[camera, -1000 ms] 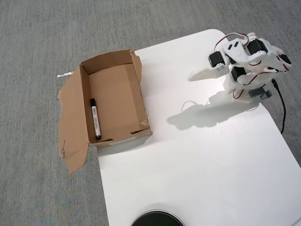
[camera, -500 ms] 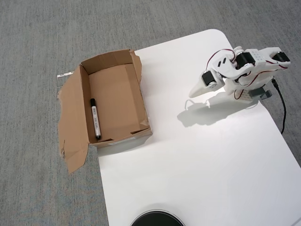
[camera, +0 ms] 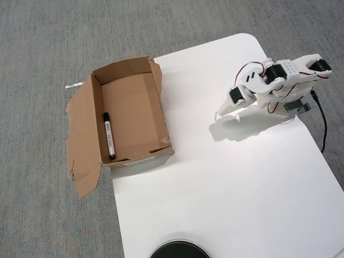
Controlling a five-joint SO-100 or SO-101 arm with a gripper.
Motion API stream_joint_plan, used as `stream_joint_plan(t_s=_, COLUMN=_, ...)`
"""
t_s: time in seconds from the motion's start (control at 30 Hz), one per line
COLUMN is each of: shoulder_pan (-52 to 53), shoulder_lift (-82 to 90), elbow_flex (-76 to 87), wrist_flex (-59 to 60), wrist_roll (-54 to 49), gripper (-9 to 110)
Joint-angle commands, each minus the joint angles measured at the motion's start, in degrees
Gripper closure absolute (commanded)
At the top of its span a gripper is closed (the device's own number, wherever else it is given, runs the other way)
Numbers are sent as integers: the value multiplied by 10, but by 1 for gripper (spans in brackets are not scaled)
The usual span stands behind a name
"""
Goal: Grasp a pen and put it in the box.
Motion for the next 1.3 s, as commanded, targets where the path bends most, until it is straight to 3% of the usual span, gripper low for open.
stream_joint_plan(t_s=0.0, shoulder_pan=4, shoulder_lift=38, elbow_flex=-1, wrist_flex=79, wrist_roll=0, gripper=101)
stream_joint_plan(t_s=0.2, shoulder_pan=6, shoulder_lift=38, elbow_flex=-10, wrist_flex=172, wrist_roll=0, gripper=101)
stream_joint_plan(t_s=1.27, shoulder_pan=38, shoulder_lift=36, elbow_flex=-10, wrist_flex=178, wrist_roll=-5, gripper=101)
